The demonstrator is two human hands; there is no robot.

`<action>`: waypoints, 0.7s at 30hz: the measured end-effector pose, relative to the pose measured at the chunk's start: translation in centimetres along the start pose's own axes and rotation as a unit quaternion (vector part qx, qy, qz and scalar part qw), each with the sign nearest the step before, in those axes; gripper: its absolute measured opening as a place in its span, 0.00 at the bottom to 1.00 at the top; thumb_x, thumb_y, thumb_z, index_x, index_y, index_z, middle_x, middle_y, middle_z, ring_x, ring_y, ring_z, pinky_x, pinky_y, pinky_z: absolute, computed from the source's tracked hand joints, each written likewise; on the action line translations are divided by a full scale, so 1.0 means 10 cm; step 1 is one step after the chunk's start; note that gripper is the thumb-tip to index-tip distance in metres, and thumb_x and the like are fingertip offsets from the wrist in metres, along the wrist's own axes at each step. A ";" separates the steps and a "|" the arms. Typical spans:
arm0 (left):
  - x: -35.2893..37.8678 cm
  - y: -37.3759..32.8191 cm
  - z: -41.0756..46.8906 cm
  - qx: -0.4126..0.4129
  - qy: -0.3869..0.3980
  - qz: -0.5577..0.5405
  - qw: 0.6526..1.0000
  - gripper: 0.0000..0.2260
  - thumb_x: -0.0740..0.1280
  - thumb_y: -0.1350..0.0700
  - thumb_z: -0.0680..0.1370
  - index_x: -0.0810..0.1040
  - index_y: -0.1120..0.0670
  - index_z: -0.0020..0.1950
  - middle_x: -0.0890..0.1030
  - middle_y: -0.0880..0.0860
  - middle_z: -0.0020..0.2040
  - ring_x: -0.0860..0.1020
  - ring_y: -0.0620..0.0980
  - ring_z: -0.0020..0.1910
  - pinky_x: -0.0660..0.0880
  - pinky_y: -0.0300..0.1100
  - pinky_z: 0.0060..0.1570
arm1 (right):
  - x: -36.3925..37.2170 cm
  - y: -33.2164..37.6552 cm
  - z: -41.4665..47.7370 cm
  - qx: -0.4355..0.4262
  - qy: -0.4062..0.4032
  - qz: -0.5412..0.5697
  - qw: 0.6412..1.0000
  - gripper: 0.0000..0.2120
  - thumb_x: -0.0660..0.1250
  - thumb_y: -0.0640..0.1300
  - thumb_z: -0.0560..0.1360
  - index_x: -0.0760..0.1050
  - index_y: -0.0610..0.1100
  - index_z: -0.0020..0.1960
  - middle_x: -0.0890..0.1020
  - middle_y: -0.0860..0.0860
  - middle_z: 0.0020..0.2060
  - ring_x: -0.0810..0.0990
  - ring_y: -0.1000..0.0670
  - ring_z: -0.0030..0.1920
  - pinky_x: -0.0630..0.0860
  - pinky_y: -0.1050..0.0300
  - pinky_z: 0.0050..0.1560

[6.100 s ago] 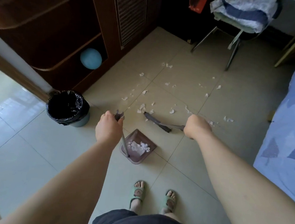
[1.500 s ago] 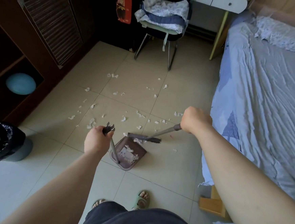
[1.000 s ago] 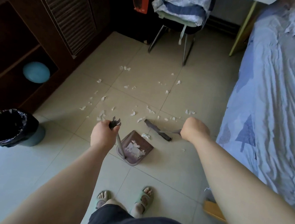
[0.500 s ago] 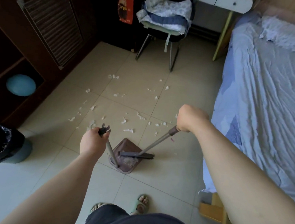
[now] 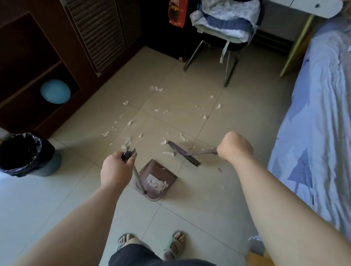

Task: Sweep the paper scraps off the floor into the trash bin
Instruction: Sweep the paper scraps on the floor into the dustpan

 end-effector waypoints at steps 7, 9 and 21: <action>0.01 0.04 0.14 -0.011 0.013 0.007 1.000 0.10 0.67 0.53 0.77 0.81 0.60 0.45 0.79 0.57 0.37 0.75 0.58 0.39 0.66 0.41 0.37 | 0.35 0.12 -0.04 -0.052 0.057 -0.092 0.993 0.12 0.67 0.42 0.74 0.77 0.42 0.57 0.80 0.44 0.57 0.79 0.43 0.58 0.74 0.56 0.50; 0.03 0.01 0.17 -0.001 0.014 0.009 1.000 0.10 0.67 0.54 0.77 0.81 0.61 0.45 0.79 0.58 0.37 0.76 0.58 0.39 0.67 0.42 0.37 | 0.29 0.16 -0.06 -0.076 0.053 -0.098 0.991 0.12 0.68 0.43 0.74 0.77 0.43 0.57 0.81 0.45 0.57 0.79 0.44 0.58 0.72 0.57 0.48; -0.06 0.21 0.03 -0.006 0.018 0.014 1.000 0.10 0.66 0.54 0.78 0.80 0.61 0.45 0.78 0.58 0.36 0.75 0.59 0.38 0.67 0.43 0.35 | -0.15 0.21 -0.29 -0.087 0.010 -0.108 0.990 0.10 0.75 0.49 0.69 0.78 0.47 0.46 0.80 0.48 0.42 0.76 0.46 0.42 0.69 0.61 0.41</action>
Point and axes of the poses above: each hand's wrist, its own z-axis towards the middle knuckle, its own x-axis out of the palm, y = z × x, the point moved 4 cm from there along z, towards the middle knuckle
